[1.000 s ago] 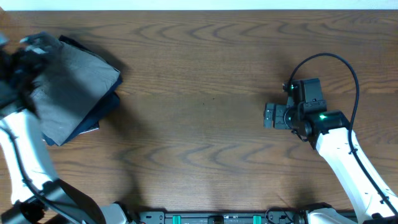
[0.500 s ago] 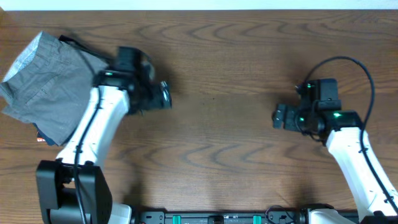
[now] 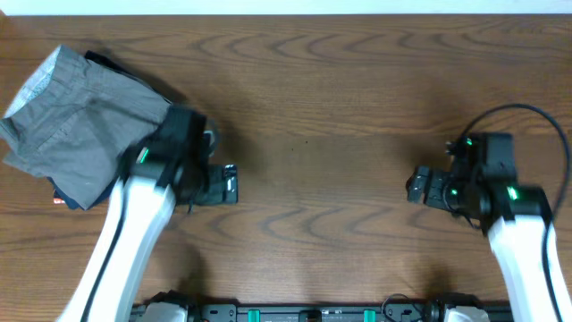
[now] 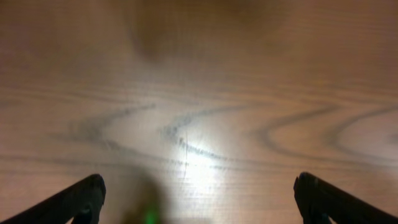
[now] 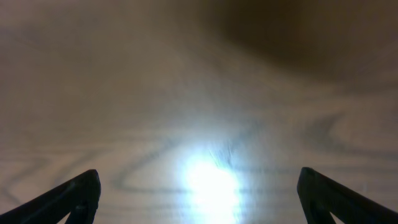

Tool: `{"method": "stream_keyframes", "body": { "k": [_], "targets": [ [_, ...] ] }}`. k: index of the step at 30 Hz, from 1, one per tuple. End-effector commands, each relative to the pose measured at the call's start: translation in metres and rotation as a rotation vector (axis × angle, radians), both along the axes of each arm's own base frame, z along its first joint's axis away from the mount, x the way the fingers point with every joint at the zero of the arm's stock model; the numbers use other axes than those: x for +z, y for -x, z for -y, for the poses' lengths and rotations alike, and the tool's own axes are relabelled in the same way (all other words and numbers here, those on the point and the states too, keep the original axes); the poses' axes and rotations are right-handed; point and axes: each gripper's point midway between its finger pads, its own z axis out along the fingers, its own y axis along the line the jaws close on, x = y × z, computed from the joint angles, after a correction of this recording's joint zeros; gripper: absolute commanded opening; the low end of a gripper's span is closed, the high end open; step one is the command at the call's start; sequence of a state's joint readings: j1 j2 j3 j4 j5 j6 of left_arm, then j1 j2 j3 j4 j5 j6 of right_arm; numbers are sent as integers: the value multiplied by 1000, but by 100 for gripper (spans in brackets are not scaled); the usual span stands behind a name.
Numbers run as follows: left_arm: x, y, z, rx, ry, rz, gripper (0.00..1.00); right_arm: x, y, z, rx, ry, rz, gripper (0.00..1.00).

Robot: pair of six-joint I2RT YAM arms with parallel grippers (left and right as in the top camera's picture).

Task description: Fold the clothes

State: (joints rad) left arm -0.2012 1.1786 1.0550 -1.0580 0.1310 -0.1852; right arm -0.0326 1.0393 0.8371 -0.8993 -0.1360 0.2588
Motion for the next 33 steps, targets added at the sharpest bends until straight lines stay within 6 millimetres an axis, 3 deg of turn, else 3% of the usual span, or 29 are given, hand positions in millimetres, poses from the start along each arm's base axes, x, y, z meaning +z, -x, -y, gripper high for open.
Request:
{"method": "stream_keyframes", "body": {
  "k": [1, 6, 12, 16, 33],
  "targets": [
    [21, 14, -8, 15, 11, 199, 98, 24, 8, 5, -30, 17, 179, 99],
    [57, 21, -18, 76, 74, 592, 98, 57, 25, 14, -69, 68, 468, 99],
    [88, 45, -23, 81, 125, 798, 98, 76, 46, 13, -71, 68, 593, 99],
    [97, 53, -24, 82, 138, 850, 98, 69, 52, 13, -71, 68, 563, 99],
    [96, 53, -24, 82, 138, 848, 98, 18, 93, 11, -62, 66, 304, 99]
  ]
}}
